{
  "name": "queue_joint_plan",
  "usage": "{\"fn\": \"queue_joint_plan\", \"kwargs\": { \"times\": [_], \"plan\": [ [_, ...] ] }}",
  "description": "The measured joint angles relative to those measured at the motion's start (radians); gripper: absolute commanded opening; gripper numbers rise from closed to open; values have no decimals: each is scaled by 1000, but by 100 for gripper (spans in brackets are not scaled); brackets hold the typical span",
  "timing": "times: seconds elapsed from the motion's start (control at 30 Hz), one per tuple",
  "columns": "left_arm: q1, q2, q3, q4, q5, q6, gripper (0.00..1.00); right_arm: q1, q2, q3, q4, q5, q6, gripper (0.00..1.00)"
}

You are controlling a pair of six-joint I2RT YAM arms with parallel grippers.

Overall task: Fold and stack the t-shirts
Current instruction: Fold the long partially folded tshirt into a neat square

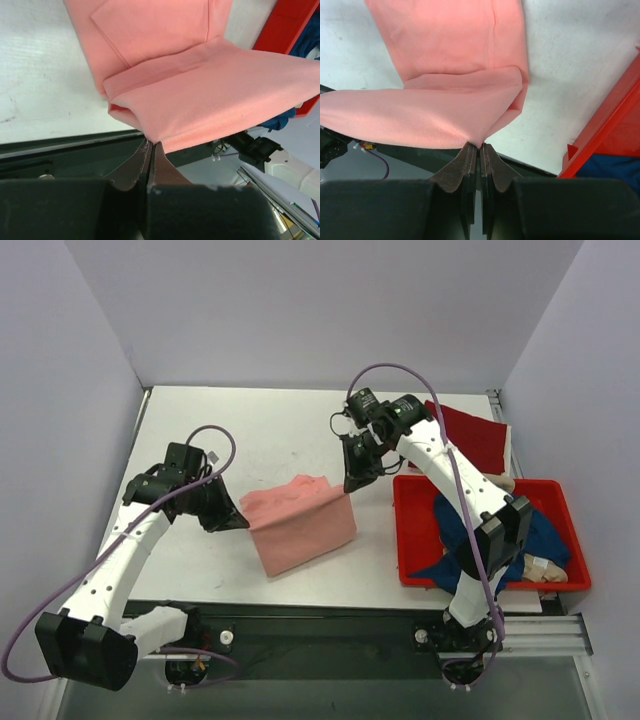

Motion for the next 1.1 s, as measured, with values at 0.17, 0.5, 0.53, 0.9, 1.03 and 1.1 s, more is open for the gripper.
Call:
{"fn": "queue_joint_plan", "kwargs": {
  "times": [0.17, 0.5, 0.53, 0.9, 1.03, 1.1],
  "plan": [
    [48, 51, 5, 53, 12, 24, 0, -14, 84, 110, -5, 8, -28, 0],
    [156, 165, 5, 157, 54, 76, 0, -31, 300, 320, -2, 19, -82, 0],
    [163, 180, 5, 168, 58, 82, 0, -33, 320, 337, 1, 20, -87, 0],
    [196, 364, 7, 280, 70, 123, 0, -60, 477, 424, 34, 16, -116, 0],
    [204, 416, 12, 307, 69, 136, 0, -64, 517, 448, 50, 11, -121, 0],
    [207, 437, 13, 316, 68, 145, 0, -65, 533, 454, 58, 10, -124, 0]
  ]
}}
